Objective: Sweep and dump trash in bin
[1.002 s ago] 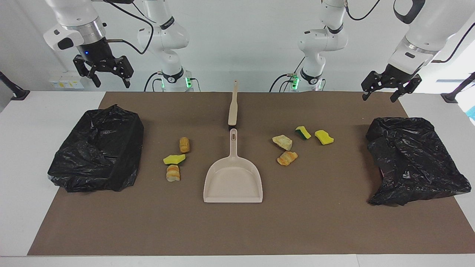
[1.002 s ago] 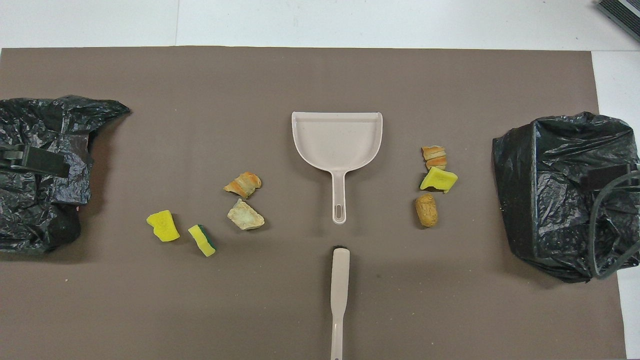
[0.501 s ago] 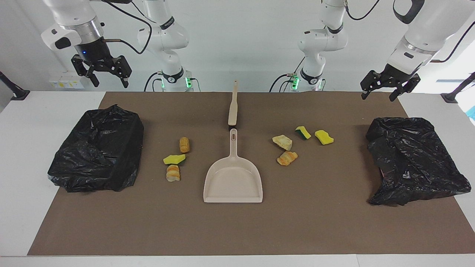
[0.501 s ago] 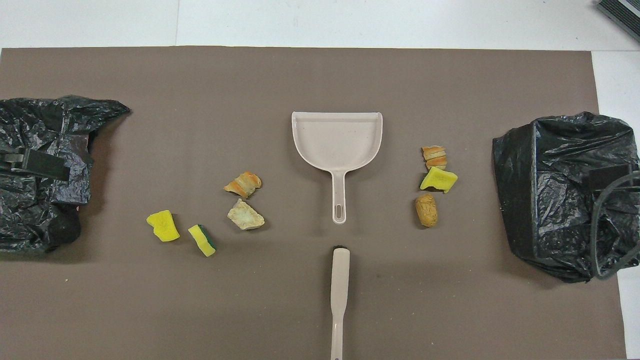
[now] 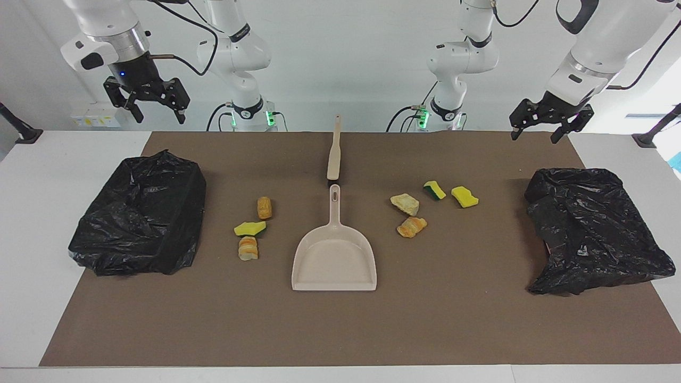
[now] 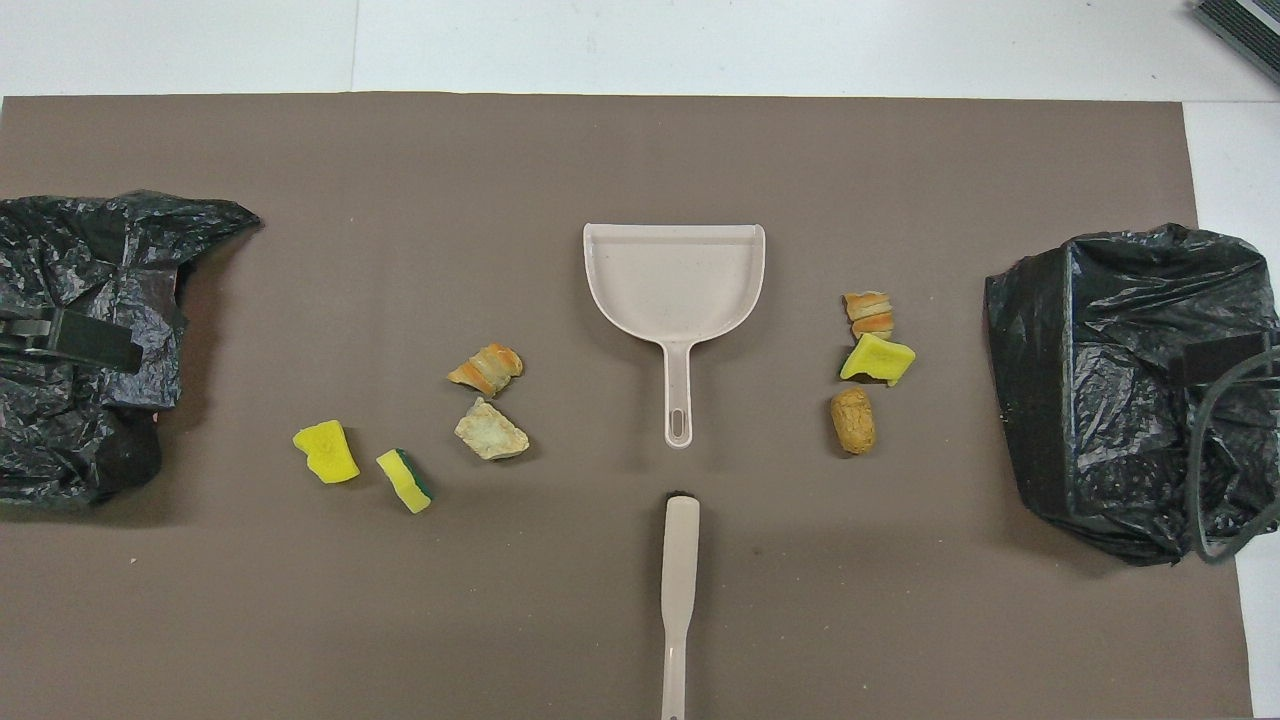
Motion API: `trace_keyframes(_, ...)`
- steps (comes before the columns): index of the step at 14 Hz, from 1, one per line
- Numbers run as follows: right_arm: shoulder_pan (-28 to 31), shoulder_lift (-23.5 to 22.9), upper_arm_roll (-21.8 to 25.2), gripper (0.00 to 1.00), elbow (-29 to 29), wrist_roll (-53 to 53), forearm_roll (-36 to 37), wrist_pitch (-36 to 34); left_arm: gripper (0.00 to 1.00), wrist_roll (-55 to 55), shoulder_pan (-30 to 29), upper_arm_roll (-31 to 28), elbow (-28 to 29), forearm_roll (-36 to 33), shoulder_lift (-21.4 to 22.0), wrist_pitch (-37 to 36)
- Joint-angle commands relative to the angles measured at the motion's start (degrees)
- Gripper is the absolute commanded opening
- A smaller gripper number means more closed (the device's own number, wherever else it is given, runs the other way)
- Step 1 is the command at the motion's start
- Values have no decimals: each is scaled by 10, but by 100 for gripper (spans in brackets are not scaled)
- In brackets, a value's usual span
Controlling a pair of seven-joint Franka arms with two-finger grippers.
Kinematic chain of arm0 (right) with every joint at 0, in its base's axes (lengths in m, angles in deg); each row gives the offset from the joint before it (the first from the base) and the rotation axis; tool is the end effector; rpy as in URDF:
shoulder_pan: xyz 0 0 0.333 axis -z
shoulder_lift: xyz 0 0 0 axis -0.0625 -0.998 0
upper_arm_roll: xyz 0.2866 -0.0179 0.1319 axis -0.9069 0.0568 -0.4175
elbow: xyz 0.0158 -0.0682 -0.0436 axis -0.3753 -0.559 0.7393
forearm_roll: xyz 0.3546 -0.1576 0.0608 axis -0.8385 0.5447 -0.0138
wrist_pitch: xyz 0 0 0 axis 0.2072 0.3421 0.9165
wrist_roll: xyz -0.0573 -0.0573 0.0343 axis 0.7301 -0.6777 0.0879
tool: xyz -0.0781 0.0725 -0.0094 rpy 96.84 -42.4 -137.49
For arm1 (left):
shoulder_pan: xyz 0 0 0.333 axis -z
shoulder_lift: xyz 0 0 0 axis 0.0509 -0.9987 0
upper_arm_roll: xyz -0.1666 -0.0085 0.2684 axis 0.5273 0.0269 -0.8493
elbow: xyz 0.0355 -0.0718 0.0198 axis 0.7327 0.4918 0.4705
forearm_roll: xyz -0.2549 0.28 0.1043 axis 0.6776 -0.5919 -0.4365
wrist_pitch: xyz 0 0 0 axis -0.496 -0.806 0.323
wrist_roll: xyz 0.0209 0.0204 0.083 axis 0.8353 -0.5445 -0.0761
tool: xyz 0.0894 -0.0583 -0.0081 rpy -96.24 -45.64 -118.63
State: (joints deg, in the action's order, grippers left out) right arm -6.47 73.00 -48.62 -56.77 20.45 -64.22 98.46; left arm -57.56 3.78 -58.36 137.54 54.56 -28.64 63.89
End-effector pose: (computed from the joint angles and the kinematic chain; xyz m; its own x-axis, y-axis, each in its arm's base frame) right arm 0.5073 -0.0331 0.6597 0.9990 -0.0361 0.0253 -0.0365 -0.9992 0.0158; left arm 0.5277 -0.0561 0.6261 0.9800 -0.1930 -0.0488 -0.1914 -0.9809 0.0349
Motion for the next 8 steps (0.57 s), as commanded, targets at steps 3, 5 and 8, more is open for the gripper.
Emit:
trace_keyframes(3,2,15,-1,100,-17,16,2,-4,100,-98,118,-3,53,6,25,28)
trace_keyframes(5,2,16,-1,100,-18,16,2,-4,100,-162,178,-3,73,7,26,55)
trace_keyframes(8,2,16,-1,100,-18,16,2,-5,100,-229,257,-3,100,7,29,78)
